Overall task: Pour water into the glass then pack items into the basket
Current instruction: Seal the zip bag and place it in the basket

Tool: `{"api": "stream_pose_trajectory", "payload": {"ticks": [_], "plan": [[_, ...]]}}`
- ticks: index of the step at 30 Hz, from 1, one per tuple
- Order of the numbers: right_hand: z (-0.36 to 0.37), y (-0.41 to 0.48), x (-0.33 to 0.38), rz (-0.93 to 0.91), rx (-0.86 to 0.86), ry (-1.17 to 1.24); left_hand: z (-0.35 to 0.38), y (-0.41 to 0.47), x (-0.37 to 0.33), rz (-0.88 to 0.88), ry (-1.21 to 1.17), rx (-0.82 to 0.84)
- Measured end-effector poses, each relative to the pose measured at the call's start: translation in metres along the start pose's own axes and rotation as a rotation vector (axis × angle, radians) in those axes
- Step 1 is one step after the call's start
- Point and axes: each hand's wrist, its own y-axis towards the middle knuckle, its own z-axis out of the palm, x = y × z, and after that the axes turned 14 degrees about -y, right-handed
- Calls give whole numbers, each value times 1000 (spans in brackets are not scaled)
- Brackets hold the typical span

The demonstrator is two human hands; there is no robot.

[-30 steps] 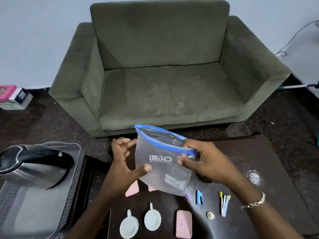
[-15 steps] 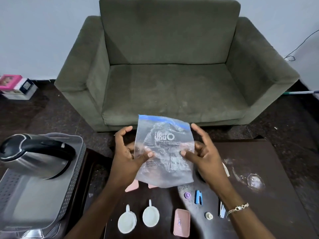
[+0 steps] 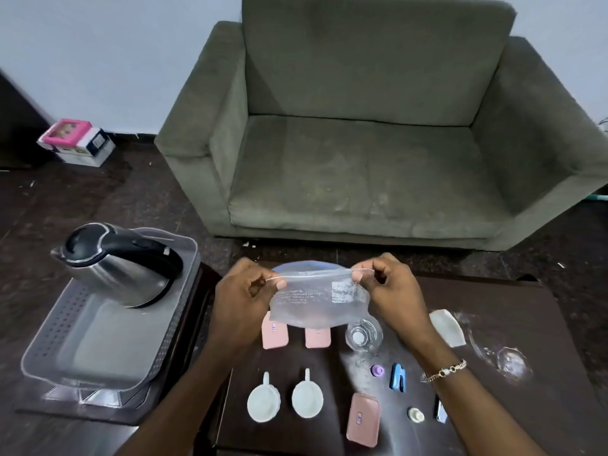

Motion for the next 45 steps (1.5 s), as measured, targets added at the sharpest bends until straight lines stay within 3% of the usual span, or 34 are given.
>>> {"api": "stream_pose_trajectory", "payload": {"ticks": [6,9,12,14,16,20,28,35,45], "plan": [[41,-5,27,-14,122,163,-42,-7,8,-179,-122,-30],[64,-9,46,-60,88,180,-63,-13,9,-167,-129,-180],[88,-12,66,-54,67,228,-93,-21,12,-155,-231,-144],[104,-13,77,-32,59,251,-114,-27,18,-148,-157,-96],[124,-18,94,-34,109,270,-141,-34,27,-148,-59,-148],[167,-29,123,-171,278,293,-207,-36,46,-220,49,-221],[295,-54,161,-205,489,-193,-319,-35,115,-365,355,-55],[360,-62,180,-504,527,-819,-355,-24,193,-394,523,106],[403,-64,173,-512,545,-995,-361,-27,228,-372,631,322]]}}
